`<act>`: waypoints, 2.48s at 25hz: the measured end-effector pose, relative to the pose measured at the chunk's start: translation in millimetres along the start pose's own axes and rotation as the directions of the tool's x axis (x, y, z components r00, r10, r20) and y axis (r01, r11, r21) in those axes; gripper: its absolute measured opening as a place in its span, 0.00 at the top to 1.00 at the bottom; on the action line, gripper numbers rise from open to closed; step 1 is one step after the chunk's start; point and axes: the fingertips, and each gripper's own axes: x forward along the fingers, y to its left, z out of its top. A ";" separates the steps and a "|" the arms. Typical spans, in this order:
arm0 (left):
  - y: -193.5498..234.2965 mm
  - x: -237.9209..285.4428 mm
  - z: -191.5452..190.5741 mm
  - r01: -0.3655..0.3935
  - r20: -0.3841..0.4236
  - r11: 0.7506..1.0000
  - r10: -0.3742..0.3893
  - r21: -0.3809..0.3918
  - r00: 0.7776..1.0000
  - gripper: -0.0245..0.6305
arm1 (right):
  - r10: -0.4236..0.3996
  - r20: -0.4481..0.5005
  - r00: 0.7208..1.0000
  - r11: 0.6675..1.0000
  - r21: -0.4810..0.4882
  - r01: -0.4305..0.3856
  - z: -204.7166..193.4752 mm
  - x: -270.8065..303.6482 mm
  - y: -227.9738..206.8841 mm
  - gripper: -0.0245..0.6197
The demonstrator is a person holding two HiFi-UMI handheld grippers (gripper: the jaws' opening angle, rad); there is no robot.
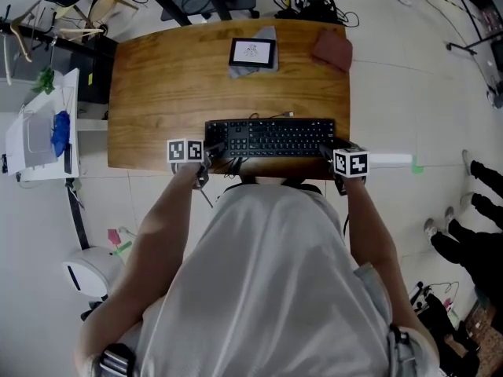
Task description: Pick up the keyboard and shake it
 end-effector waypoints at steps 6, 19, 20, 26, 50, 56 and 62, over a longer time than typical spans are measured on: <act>16.9 -26.9 2.3 -0.122 0.090 0.992 0.120 0.024 0.989 0.52 | -0.007 0.050 0.999 1.000 -0.012 0.007 4.4 -12.5 -4.2 0.57; -39.7 -97.8 -2.5 -0.205 0.416 0.976 0.156 0.075 0.896 0.95 | 0.079 0.293 0.953 0.985 -0.172 -0.029 51.2 -54.2 8.1 0.92; -47.0 -99.3 -2.2 -0.193 0.426 0.977 0.136 0.093 0.894 0.96 | 0.084 0.301 0.950 0.984 -0.173 -0.033 52.6 -54.6 11.8 0.93; -74.2 -98.1 5.9 -0.103 0.457 0.976 0.003 0.194 0.889 0.96 | 0.088 0.348 0.933 0.986 -0.162 -0.033 51.9 -63.6 38.7 0.96; -139.1 -187.8 -46.0 0.190 0.451 0.791 -0.508 0.582 0.734 0.96 | 0.299 0.571 0.765 0.946 -0.282 -0.159 22.7 -138.0 297.5 0.96; -158.6 -208.8 -49.8 0.196 0.434 0.732 -0.573 0.653 0.695 0.96 | 0.339 0.577 0.743 0.925 -0.347 -0.153 23.3 -151.8 337.4 0.96; -161.3 -221.5 -47.4 0.193 0.429 0.712 -0.592 0.675 0.682 0.96 | 0.361 0.574 0.735 0.913 -0.377 -0.154 21.6 -154.7 360.5 0.96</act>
